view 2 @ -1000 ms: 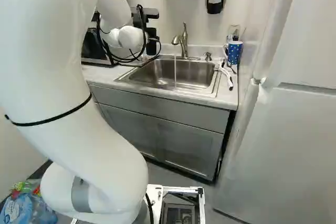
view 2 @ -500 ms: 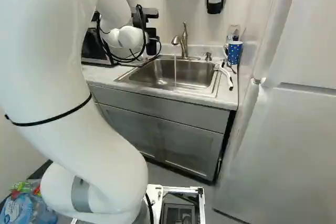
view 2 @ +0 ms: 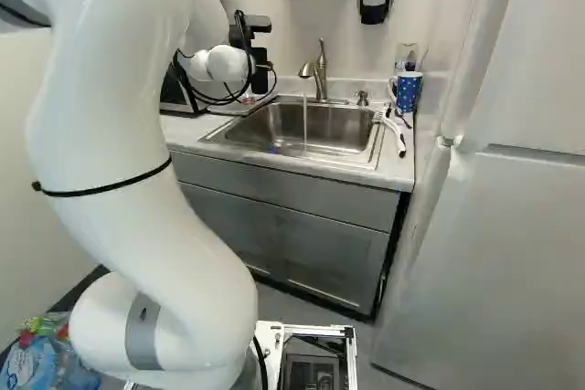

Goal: Rinse the cup and place it in the tray

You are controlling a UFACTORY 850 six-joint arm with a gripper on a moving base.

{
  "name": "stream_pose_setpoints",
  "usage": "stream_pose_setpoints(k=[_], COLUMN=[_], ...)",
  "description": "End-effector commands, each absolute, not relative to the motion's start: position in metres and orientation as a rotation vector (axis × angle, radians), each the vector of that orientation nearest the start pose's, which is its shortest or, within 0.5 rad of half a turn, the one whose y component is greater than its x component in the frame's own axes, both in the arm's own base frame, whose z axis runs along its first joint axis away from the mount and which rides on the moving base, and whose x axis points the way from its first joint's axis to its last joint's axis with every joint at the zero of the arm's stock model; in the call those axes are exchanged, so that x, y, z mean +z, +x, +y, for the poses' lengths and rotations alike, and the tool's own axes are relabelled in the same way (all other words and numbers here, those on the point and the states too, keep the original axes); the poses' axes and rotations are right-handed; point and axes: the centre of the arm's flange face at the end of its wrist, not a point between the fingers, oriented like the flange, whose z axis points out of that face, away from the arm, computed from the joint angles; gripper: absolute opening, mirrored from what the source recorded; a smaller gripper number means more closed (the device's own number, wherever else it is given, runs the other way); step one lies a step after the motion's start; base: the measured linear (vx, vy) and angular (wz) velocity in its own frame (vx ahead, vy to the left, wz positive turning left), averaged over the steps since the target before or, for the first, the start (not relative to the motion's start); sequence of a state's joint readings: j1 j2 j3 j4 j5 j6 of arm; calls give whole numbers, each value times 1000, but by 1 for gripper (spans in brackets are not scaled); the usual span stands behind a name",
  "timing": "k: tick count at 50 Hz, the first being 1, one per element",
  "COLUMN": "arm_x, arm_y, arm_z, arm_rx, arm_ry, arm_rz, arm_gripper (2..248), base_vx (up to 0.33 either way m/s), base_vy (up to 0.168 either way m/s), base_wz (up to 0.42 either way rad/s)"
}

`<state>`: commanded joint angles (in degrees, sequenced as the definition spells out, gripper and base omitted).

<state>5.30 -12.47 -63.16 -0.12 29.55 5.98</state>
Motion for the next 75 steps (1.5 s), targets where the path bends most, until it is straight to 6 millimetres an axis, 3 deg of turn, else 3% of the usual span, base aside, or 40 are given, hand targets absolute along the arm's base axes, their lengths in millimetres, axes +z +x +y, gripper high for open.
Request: stream_pose_setpoints(k=[40,75], arm_x=[568,530], arm_y=[671,683], arm_z=[95,103], arm_rx=[-1964,-1900], arm_ry=[-2265,-2315], arm_rz=[-168,-179], arm_gripper=[121,121], base_vx=[0,0], base_vy=[0,0], base_wz=[0,0])
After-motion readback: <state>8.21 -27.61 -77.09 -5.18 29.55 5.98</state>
